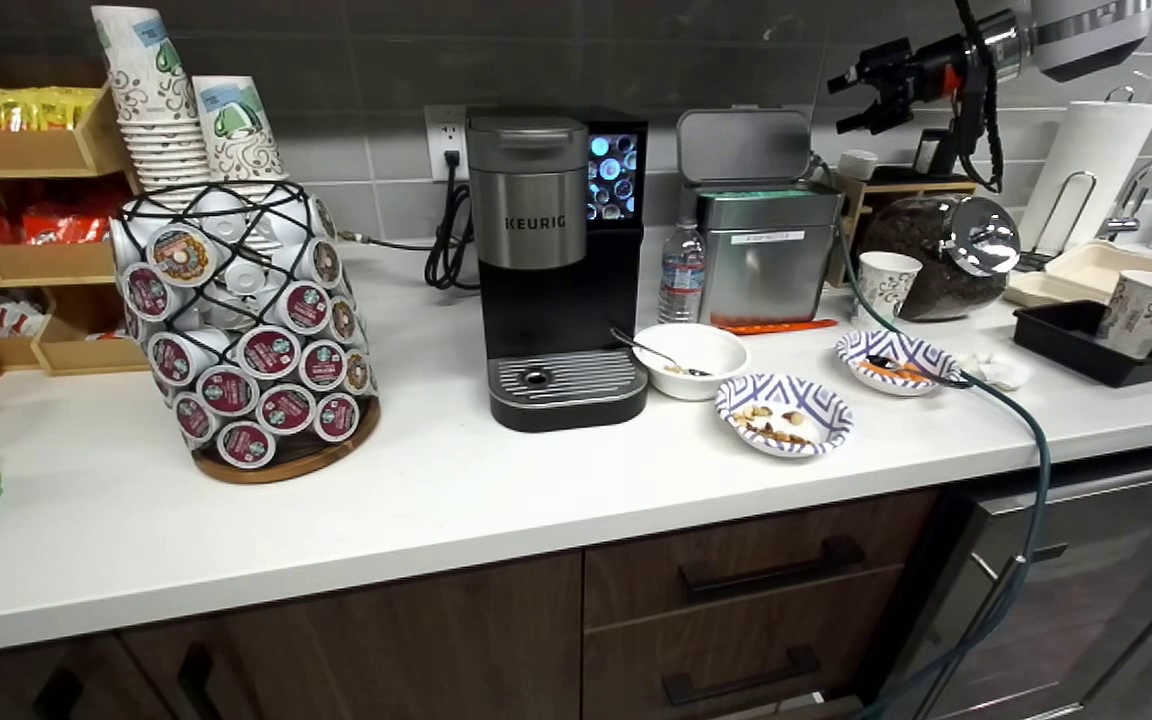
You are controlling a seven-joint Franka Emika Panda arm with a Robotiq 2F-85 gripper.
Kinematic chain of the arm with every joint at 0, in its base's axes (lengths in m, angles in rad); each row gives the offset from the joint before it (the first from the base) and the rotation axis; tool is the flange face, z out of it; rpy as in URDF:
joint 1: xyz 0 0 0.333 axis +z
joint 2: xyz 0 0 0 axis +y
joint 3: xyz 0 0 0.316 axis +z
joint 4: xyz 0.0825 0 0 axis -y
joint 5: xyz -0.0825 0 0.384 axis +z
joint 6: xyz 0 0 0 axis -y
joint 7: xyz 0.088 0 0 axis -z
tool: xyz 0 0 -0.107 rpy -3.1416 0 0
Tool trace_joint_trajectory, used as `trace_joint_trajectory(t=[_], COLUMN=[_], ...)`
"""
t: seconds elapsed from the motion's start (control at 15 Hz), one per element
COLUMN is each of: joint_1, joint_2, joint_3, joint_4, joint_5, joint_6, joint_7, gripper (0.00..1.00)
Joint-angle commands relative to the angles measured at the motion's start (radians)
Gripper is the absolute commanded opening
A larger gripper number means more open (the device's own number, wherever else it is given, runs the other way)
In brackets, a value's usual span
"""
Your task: Put the coffee pod in the silver bin then close the bin.
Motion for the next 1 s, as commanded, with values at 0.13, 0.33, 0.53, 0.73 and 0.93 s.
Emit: trace_joint_trajectory(t=[0.13,0.33,0.53,0.73,0.93], joint_1=[0.051,0.068,0.077,0.068,0.052], joint_2=[0.096,0.119,0.124,0.097,0.094], joint_3=[0.019,0.039,0.049,0.046,0.052], joint_4=[0.089,0.120,0.135,0.098,0.096], joint_5=[0.019,0.027,0.017,0.008,0.026], joint_6=[0.102,0.188,0.240,0.235,0.240], joint_7=[-0.075,-0.118,-0.142,-0.145,-0.153], gripper=[1.00,1.00,1.00,1.00,1.00])
